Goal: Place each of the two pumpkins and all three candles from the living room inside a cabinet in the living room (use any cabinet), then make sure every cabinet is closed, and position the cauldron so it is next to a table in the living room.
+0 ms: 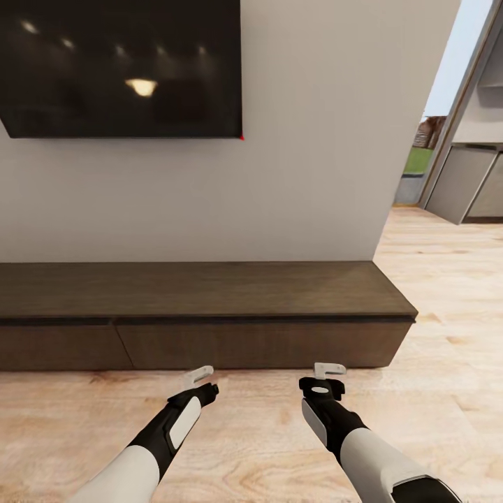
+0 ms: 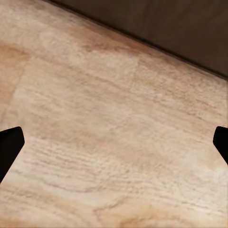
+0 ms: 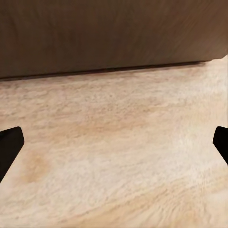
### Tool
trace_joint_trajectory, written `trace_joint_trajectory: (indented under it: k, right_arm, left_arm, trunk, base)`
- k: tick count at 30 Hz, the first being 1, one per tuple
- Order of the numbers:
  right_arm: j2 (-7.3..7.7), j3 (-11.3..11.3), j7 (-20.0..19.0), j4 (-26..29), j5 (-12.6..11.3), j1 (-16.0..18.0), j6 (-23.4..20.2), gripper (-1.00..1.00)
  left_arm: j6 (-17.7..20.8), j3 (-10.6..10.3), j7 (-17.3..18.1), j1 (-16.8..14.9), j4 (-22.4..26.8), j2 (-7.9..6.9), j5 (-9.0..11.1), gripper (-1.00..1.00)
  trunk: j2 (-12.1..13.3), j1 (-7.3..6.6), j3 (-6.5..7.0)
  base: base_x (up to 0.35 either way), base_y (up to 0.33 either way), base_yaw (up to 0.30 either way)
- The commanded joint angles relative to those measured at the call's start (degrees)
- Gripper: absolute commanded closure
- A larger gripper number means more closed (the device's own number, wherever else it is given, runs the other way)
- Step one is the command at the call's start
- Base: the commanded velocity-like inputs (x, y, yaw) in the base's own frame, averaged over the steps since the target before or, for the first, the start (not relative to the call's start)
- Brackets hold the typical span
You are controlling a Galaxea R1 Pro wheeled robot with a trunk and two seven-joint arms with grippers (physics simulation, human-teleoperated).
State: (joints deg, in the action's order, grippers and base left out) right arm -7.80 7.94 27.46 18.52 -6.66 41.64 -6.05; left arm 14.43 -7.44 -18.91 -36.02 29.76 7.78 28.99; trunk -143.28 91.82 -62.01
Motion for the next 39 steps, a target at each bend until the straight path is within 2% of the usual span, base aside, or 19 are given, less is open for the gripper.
trace_joint_trajectory:
  k: [1, 10, 26, 31, 34, 36, 38, 39]
  right_arm:
    - [0.05, 0.5, 0.4, 0.1, -0.5, 0.0, -0.4, -1.00]
    - [0.02, 0.5, 0.4, 0.2, -0.5, 0.0, -0.4, -1.00]
    - [-0.05, 0.6, 0.5, 0.1, -0.3, 0.0, -0.4, -1.00]
    - [-0.03, 2.1, 0.7, 0.3, 2.7, 0.0, -0.4, -1.00]
    - [-0.11, 3.8, 1.6, 2.2, 6.1, 0.0, -1.0, -1.00]
    - [-0.28, 5.6, 4.3, 5.0, 9.5, 0.0, -4.0, -1.00]
    - [-0.39, 6.5, 6.6, 6.2, 11.1, 0.0, -6.3, -1.00]
    - [-0.97, 7.4, 9.1, 7.2, 12.4, 0.0, -8.6, -1.00]
  left_arm:
    - [0.2, -0.4, -0.5, 0.0, 0.1, -0.05, 0.5, -1.00]
    - [0.2, -0.4, -0.6, 0.0, 0.1, -0.05, 0.5, -1.00]
    - [0.3, -0.4, -0.5, 0.0, 0.1, -0.05, 0.5, -1.00]
    - [0.3, -0.5, -0.4, 0.0, 0.1, -0.05, 0.5, -1.00]
    - [0.3, -0.5, -0.4, 0.0, 0.1, -0.05, 0.5, -1.00]
    - [0.3, -0.5, -0.4, 0.0, 0.1, -0.05, 0.5, -1.00]
    - [0.3, -0.5, -0.4, 0.0, 0.1, -0.07, 0.4, -1.00]
    - [0.3, -0.5, -0.4, 0.0, 0.1, -0.09, 0.4, -1.00]
  trunk:
    - [0.0, 0.01, -0.28]
    - [-0.2, 0.24, -2.27]
    - [-0.2, 0.24, -2.27]
    - [-0.2, 0.24, -2.27]
    - [-0.2, 0.24, -2.27]
    - [-0.2, 0.24, -2.27]
    - [-0.2, 0.24, -2.27]
    - [-0.2, 0.24, -2.27]
  base:
    - [0.000, 0.000, 0.000]
    - [0.000, 0.000, 0.000]
    - [0.000, 0.000, 0.000]
    - [0.000, 0.000, 0.000]
    - [0.000, 0.000, 0.000]
    - [0.000, 0.000, 0.000]
    - [0.000, 0.000, 0.000]
    - [0.000, 0.000, 0.000]
